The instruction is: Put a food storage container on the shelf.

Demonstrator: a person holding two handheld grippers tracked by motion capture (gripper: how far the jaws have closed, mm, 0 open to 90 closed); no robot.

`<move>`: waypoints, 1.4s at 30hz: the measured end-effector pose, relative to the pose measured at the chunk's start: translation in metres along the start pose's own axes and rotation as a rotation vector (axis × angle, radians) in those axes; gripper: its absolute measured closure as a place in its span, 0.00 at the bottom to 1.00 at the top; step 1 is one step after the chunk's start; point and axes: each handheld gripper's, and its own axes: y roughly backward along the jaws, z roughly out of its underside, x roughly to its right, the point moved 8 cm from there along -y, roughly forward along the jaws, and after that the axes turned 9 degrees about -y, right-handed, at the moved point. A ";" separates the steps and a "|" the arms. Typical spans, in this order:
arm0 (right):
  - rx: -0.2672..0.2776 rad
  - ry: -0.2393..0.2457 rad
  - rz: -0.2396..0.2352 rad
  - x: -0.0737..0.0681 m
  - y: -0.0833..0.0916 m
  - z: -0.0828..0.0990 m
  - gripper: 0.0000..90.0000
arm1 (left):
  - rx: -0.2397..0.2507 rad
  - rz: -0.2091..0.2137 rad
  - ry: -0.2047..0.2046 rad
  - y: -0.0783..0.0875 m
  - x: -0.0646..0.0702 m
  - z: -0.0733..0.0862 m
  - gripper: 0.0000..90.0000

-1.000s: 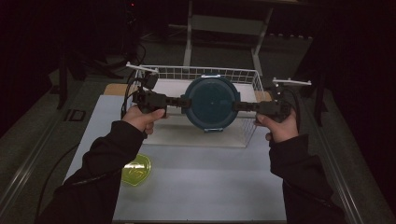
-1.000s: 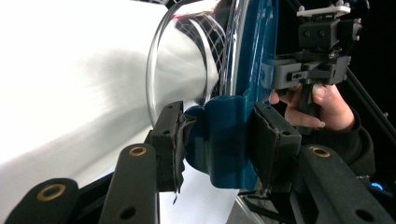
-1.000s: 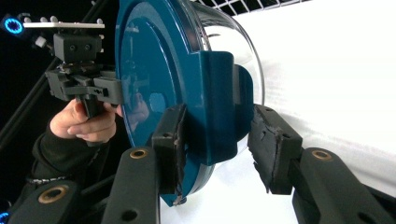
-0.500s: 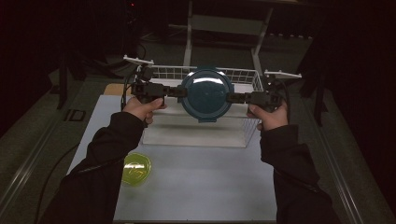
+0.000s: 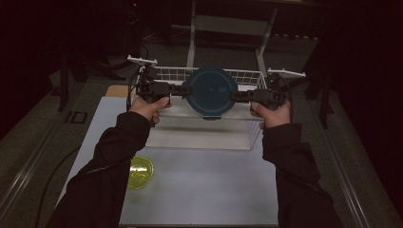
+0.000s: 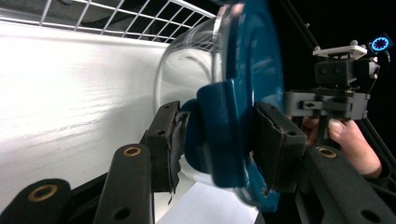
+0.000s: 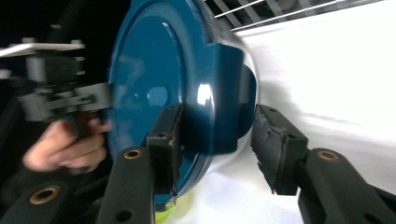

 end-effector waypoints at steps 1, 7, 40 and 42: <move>0.007 0.012 0.021 0.001 0.001 -0.001 0.67 | -0.005 -0.004 0.005 -0.002 -0.001 0.000 0.56; 0.017 -0.012 0.024 0.002 -0.003 -0.004 0.63 | -0.005 0.009 0.064 -0.008 -0.014 0.004 0.52; -0.025 0.204 0.003 -0.024 0.018 0.068 0.66 | 0.079 -0.066 -0.363 0.031 0.045 0.059 0.04; -0.039 0.235 0.002 -0.028 0.015 0.074 0.72 | 0.088 -0.078 -0.388 0.032 0.048 0.068 0.02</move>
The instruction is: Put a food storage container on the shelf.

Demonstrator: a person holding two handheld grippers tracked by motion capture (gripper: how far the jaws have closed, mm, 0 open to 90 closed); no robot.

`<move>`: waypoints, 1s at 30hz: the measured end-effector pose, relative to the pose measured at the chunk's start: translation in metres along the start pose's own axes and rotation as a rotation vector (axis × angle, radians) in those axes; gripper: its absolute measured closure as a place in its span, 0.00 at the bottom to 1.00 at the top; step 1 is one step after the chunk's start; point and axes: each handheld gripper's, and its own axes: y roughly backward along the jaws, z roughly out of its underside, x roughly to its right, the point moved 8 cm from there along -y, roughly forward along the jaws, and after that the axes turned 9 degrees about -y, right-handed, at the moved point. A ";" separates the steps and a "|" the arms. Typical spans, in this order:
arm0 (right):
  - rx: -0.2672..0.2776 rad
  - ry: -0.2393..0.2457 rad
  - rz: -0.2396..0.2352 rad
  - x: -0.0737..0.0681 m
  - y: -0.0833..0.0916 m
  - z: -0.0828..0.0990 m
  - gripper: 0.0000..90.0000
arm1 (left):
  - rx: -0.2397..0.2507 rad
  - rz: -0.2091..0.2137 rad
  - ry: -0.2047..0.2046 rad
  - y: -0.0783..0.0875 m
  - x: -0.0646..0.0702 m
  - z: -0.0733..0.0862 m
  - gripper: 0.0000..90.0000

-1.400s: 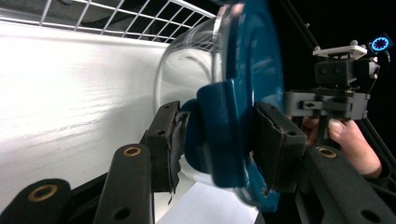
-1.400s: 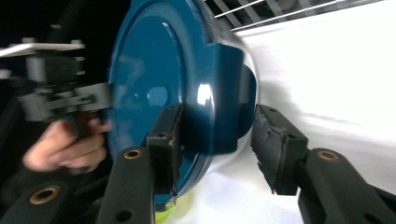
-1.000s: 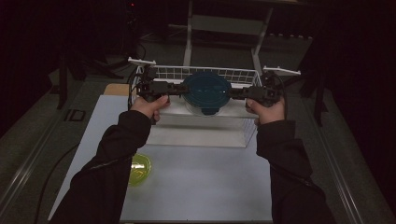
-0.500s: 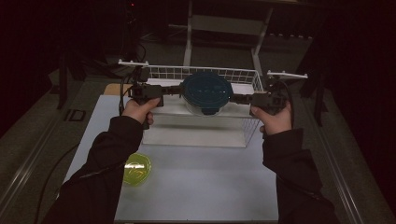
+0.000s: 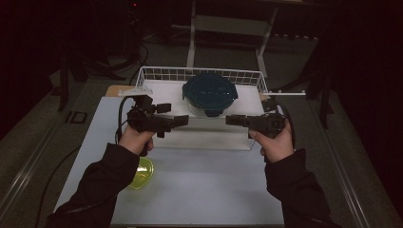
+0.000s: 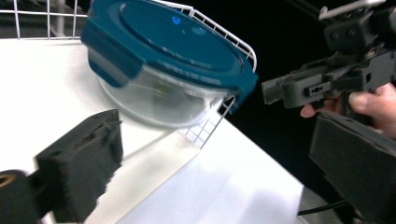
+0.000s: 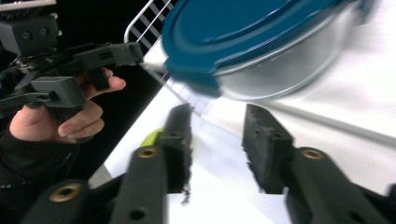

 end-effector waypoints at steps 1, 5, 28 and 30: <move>-0.009 0.016 -0.015 -0.003 -0.002 0.002 0.76 | 0.000 -0.008 -0.013 0.001 0.003 0.004 0.01; -0.022 0.048 -0.020 -0.009 -0.008 0.007 0.97 | -0.005 -0.050 -0.084 0.004 0.013 0.019 0.01; -0.007 0.004 0.021 -0.002 -0.043 -0.012 1.00 | -0.014 -0.096 -0.165 0.034 0.032 0.099 0.01; -0.005 0.001 0.024 -0.001 -0.046 -0.016 1.00 | -0.013 -0.101 -0.162 0.035 0.031 0.102 0.01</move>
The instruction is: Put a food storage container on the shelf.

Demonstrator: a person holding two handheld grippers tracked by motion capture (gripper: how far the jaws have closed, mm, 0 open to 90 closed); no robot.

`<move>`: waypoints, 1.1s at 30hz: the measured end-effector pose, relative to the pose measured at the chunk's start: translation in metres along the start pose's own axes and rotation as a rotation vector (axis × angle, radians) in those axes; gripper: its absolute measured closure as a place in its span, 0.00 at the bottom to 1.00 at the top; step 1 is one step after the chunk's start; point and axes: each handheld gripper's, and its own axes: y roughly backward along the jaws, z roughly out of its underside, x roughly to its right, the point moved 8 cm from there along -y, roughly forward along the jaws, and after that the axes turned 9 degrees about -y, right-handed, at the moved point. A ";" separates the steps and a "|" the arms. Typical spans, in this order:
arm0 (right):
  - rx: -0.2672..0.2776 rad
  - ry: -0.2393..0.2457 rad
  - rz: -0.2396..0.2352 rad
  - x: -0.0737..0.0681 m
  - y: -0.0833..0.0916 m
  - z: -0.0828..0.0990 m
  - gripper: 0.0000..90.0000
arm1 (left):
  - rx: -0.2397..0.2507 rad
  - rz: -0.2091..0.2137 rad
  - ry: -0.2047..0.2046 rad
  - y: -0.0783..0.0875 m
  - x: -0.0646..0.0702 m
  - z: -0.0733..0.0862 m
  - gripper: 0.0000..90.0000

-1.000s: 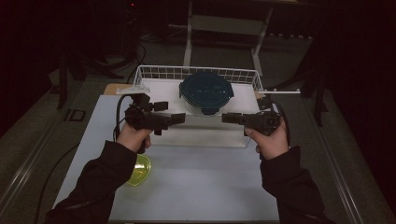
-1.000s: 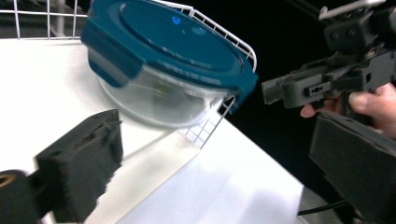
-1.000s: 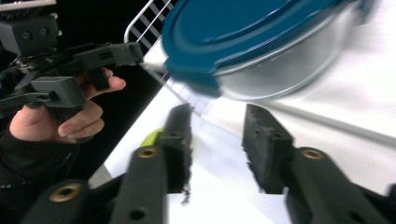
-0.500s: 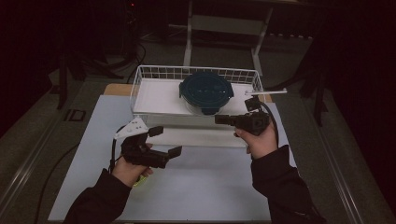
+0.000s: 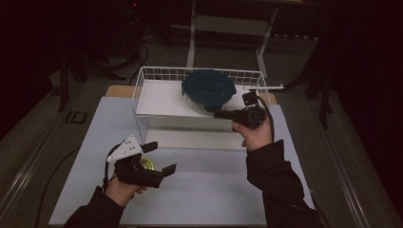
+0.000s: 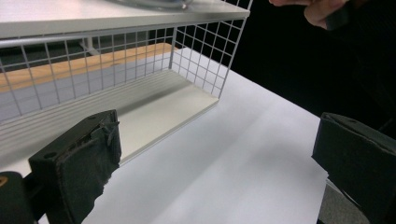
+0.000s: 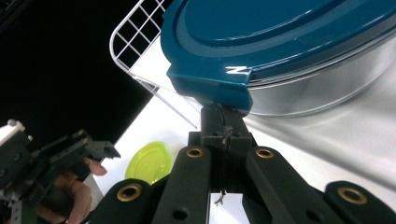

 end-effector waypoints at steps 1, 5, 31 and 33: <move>0.003 -0.007 -0.001 0.000 -0.002 -0.002 1.00 | -0.002 -0.002 0.000 0.001 0.000 0.001 0.01; 0.009 -0.014 -0.002 0.000 -0.008 -0.007 1.00 | 0.009 -0.005 -0.014 0.003 0.001 0.005 0.01; 0.041 0.147 -0.063 -0.009 -0.001 0.043 0.29 | 0.040 0.001 -0.016 0.022 0.000 0.018 0.01; 0.046 0.166 -0.084 -0.008 0.003 0.052 0.22 | 0.052 0.003 -0.027 0.025 0.000 0.018 0.01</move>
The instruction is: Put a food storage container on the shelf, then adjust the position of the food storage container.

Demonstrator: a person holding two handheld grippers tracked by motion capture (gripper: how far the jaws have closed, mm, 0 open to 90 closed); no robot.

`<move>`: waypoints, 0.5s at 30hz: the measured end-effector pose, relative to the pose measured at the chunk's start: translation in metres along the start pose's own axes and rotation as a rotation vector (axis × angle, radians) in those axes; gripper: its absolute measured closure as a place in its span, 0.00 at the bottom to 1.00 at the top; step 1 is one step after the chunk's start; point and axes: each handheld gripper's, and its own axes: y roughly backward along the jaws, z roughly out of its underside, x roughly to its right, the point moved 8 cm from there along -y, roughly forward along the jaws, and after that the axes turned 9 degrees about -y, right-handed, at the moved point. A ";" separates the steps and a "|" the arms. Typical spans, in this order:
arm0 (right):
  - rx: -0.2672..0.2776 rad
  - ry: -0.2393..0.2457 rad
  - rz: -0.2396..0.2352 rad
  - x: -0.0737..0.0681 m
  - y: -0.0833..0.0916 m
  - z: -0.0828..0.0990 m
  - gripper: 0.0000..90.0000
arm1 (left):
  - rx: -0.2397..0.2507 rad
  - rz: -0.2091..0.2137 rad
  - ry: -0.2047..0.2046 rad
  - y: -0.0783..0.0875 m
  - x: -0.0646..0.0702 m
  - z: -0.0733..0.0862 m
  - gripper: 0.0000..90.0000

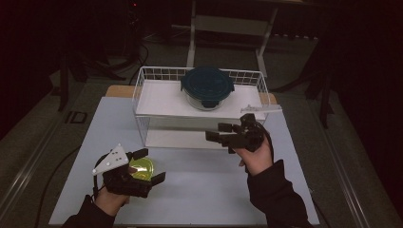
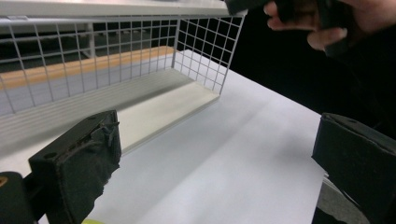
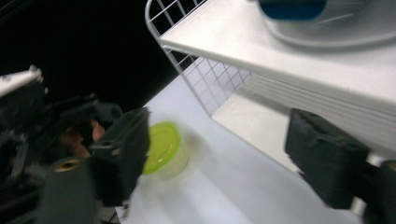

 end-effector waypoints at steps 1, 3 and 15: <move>0.002 0.007 -0.006 0.000 0.002 0.004 0.21 | 0.003 0.001 -0.005 0.001 0.000 0.000 0.01; 0.022 0.029 -0.003 0.002 0.008 0.012 0.20 | 0.008 0.003 -0.013 0.004 0.000 0.000 0.01; 0.103 0.156 0.033 0.007 0.044 0.053 0.20 | -0.032 0.005 -0.046 0.021 -0.010 0.008 0.01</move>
